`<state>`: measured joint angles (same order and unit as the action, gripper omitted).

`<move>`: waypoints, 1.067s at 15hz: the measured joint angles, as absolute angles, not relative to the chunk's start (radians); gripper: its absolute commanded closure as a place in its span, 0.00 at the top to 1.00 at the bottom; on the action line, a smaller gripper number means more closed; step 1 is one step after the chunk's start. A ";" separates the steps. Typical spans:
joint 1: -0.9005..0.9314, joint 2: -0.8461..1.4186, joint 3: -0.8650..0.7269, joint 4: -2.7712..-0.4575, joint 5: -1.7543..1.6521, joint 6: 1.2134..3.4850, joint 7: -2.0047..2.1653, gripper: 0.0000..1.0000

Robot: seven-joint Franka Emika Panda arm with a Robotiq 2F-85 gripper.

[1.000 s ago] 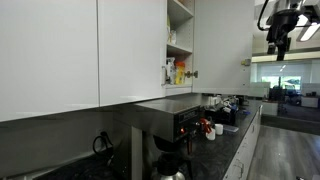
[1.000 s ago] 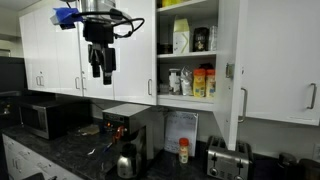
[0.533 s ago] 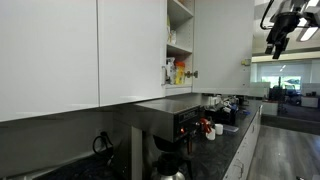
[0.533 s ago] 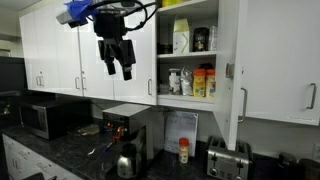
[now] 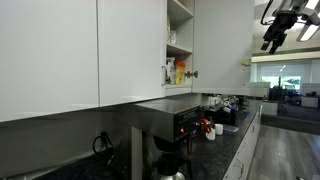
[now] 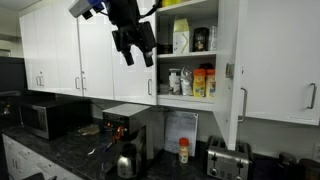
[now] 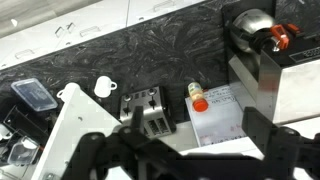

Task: Close the right cabinet door

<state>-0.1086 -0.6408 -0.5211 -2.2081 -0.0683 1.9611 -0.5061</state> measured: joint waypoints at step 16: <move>-0.111 -0.586 -0.539 -2.196 -0.021 2.123 -0.489 1.00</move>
